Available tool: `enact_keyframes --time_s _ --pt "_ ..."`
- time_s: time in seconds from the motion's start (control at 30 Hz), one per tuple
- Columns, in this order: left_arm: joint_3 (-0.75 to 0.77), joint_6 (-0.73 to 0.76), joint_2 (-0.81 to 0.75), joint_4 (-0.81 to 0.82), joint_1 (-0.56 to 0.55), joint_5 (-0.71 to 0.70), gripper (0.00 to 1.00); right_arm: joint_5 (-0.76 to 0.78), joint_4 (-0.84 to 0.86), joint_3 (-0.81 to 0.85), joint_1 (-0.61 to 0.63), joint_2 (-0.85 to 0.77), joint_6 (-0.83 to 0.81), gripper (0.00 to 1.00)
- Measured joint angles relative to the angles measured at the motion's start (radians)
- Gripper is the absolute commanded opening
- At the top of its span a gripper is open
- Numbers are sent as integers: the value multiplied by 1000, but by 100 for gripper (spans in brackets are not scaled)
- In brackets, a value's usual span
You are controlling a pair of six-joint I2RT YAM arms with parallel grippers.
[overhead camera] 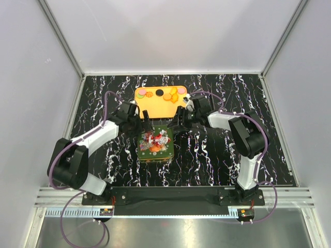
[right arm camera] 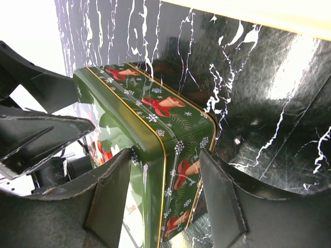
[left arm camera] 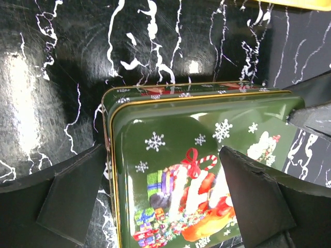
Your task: Pack the cookies
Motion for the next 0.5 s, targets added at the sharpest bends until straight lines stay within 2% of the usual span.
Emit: enact_keyframes --time_s 0.33,0.5 --pt "50 -2 72 -6 6 1 99 -11 13 9 -1 14 9 60" --pt "72 -4 100 -9 9 2 99 -47 53 10 -7 37 38 52"
